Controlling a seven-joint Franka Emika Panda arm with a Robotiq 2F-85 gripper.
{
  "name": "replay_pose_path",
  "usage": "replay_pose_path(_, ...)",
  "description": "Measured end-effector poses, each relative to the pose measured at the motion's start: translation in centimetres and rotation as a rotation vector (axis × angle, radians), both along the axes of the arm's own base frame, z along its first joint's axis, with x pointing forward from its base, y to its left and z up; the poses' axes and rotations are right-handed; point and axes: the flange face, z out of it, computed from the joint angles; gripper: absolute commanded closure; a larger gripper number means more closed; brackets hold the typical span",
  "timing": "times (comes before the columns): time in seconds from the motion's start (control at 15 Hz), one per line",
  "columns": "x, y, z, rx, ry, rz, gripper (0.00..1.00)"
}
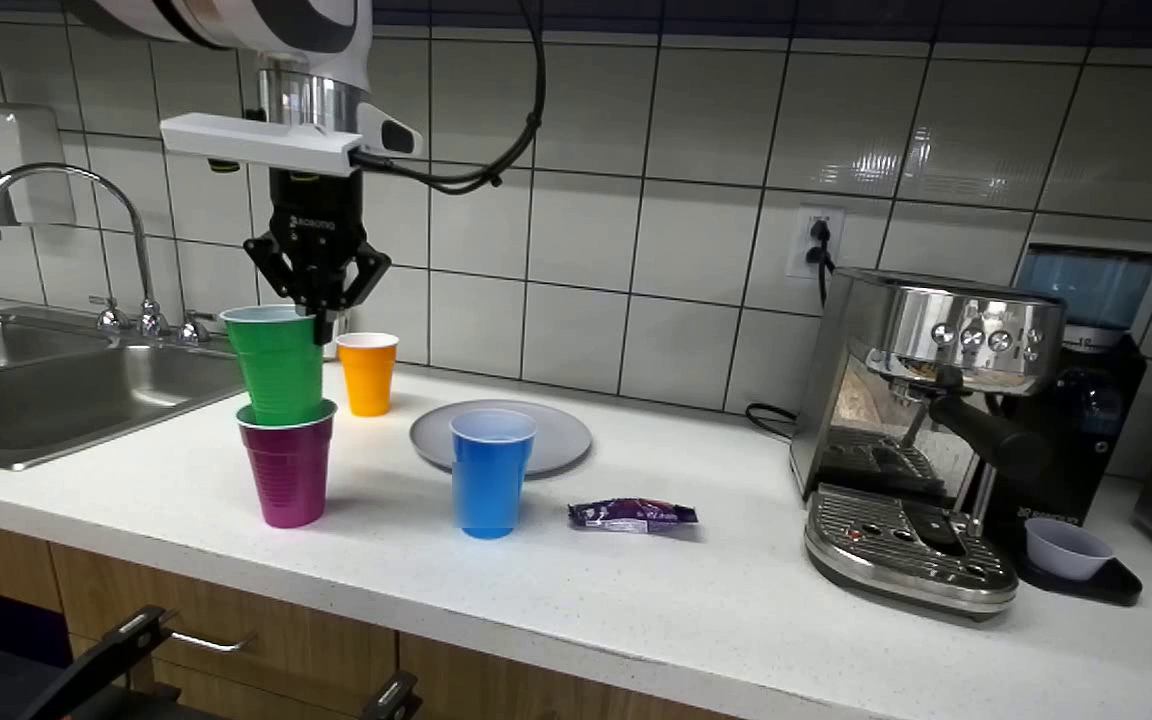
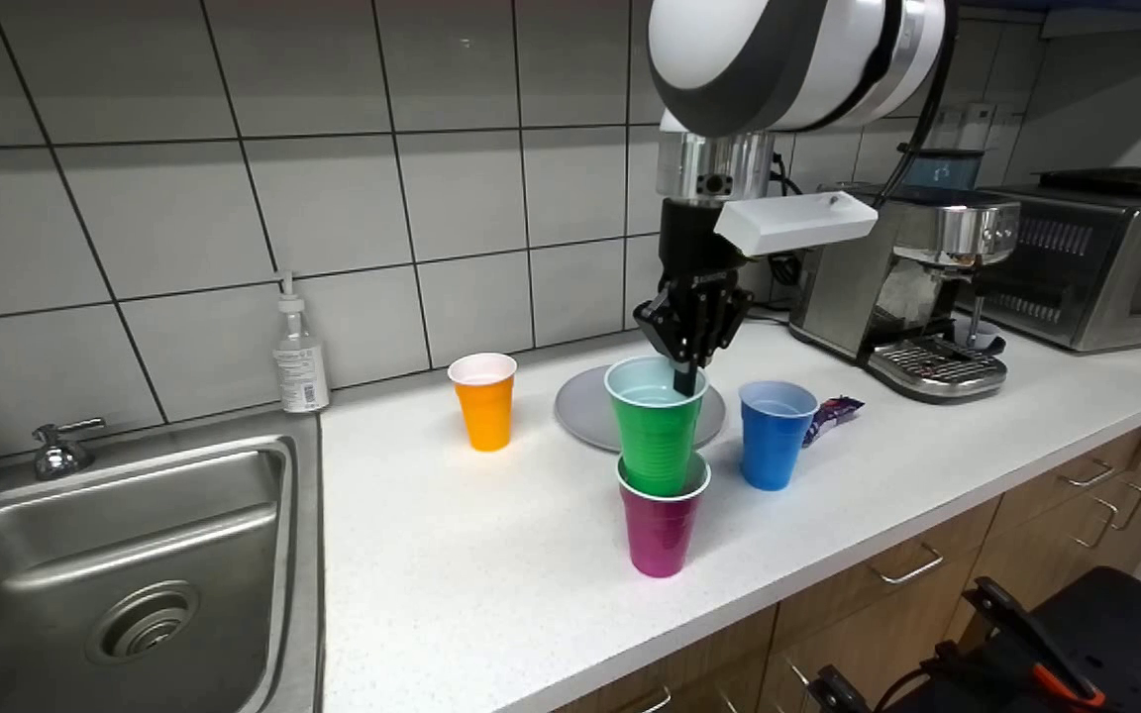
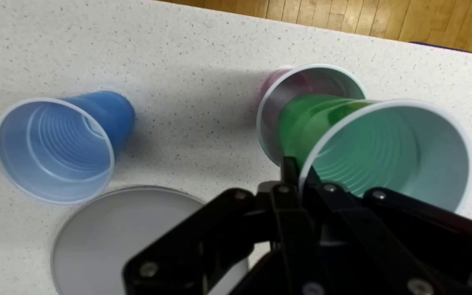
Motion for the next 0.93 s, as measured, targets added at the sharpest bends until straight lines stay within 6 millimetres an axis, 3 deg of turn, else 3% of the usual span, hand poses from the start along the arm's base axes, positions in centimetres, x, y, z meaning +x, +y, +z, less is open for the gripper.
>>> replay_pose_path(0.93, -0.5, 0.7, -1.9, -0.007, 0.014, 0.017, 0.99)
